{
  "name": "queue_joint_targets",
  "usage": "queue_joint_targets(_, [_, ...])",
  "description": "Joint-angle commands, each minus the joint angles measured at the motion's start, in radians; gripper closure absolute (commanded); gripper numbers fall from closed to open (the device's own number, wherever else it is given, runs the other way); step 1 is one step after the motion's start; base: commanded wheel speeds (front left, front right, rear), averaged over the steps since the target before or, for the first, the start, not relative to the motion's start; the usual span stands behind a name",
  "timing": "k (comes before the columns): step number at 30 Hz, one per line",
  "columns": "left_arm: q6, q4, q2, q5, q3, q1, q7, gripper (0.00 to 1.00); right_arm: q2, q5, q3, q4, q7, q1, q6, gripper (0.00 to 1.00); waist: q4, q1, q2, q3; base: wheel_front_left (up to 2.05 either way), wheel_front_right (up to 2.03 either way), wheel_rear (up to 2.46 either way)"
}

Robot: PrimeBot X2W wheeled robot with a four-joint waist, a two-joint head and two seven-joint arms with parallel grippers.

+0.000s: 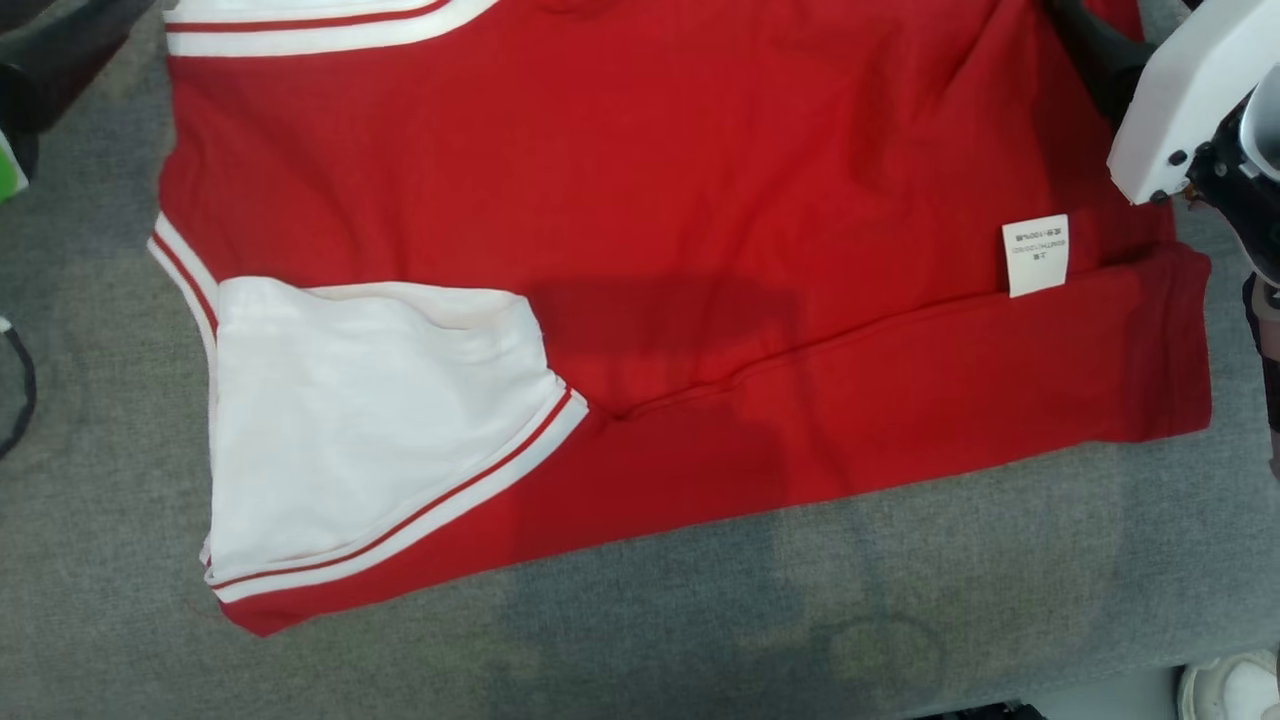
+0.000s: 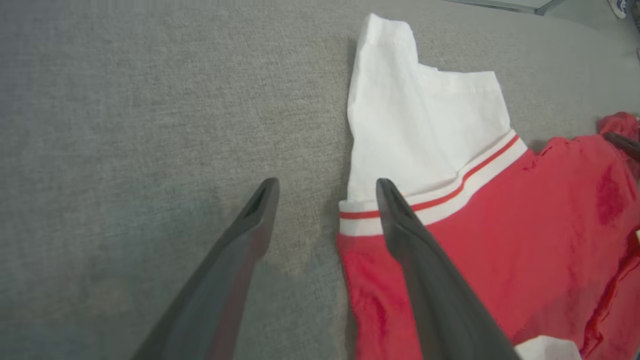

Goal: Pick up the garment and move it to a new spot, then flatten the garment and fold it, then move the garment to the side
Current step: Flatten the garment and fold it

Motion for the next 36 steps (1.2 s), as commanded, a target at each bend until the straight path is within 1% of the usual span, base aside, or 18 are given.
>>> queue_joint_targets(1, [0.0,0.024,0.0,0.018,-0.007,-0.034,0.01,0.0,-0.007,0.003,0.006,0.006,0.005,-0.015,0.0,0.0,-0.028,-0.0003,0.0025,0.02,0.0,0.0,0.0])
queue_joint_targets(5, [-0.012,0.128,-0.016,0.056,-0.037,-0.118,0.04,0.0,0.002,0.001,0.032,0.029,0.002,-0.033,0.0,0.0,-0.056,-0.0003,0.0025,0.029,0.0,0.0,0.0])
queue_joint_targets(11, [-0.032,0.226,-0.04,0.044,-0.053,-0.17,0.076,0.0,0.022,0.013,0.072,0.067,-0.014,-0.072,0.0,0.0,-0.087,-0.0003,0.0025,0.048,0.0,0.0,0.0])
queue_joint_targets(13, [-0.042,0.242,-0.048,0.039,-0.055,-0.183,0.082,0.0,0.023,0.017,0.081,0.075,-0.02,-0.083,0.0,0.0,-0.094,-0.0003,0.0025,0.053,0.0,0.0,0.0])
queue_joint_targets(16, [-0.053,0.25,-0.073,-0.002,-0.04,-0.203,0.093,0.0,0.02,0.023,0.087,0.086,-0.031,-0.089,0.0,0.0,-0.1,-0.0003,0.0025,0.056,0.0,0.0,0.0])
queue_joint_targets(20, [-0.068,0.238,-0.08,-0.042,-0.033,-0.223,0.131,0.0,0.014,0.026,0.097,0.094,-0.046,-0.073,-0.001,0.0,-0.105,-0.0003,0.0025,0.058,0.0,0.0,0.0])
queue_joint_targets(21, [-0.065,0.237,-0.079,-0.045,-0.032,-0.228,0.136,0.0,0.014,0.028,0.099,0.096,-0.049,-0.071,-0.001,0.0,-0.108,-0.0003,0.0025,0.059,0.0,0.0,0.0])
queue_joint_targets(23, [-0.066,0.236,-0.06,-0.005,-0.048,-0.244,0.143,0.0,0.015,0.032,0.103,0.098,-0.051,-0.072,-0.001,0.0,-0.113,-0.0003,0.0025,0.063,0.0,0.0,0.0])
queue_joint_targets(24, [-0.066,0.236,-0.06,-0.005,-0.048,-0.244,0.143,0.0,0.015,0.032,0.103,0.098,-0.051,-0.072,-0.001,0.0,-0.113,-0.0003,0.0025,0.063,0.0,0.0,0.0])
queue_joint_targets(25, [-0.068,0.239,-0.048,0.023,-0.058,-0.251,0.136,0.0,0.017,0.032,0.106,0.099,-0.054,-0.074,-0.001,0.0,-0.116,-0.0003,0.0025,0.066,0.0,0.0,0.0])
queue_joint_targets(27, [-0.071,0.25,-0.046,0.05,-0.076,-0.257,0.134,0.0,0.024,0.035,0.116,0.097,-0.057,-0.082,-0.001,0.0,-0.123,-0.0003,0.0025,0.072,0.0,0.0,0.0])
queue_joint_targets(31, [-0.089,0.271,-0.065,0.093,-0.108,-0.275,0.13,0.0,0.032,0.036,0.14,0.094,-0.068,-0.093,-0.001,0.0,-0.135,-0.0003,0.0025,0.077,0.0,0.0,0.0])
queue_joint_targets(35, [-0.098,0.281,-0.092,0.107,-0.137,-0.287,0.138,0.0,0.036,0.04,0.154,0.097,-0.068,-0.101,0.0,0.0,-0.138,-0.0003,0.0025,0.074,0.0,0.0,0.0])
queue_joint_targets(36, [-0.106,0.284,-0.099,0.115,-0.148,-0.291,0.14,0.0,0.035,0.042,0.157,0.099,-0.068,-0.108,0.0,0.0,-0.137,-0.0003,0.0025,0.072,0.0,0.0,0.0])
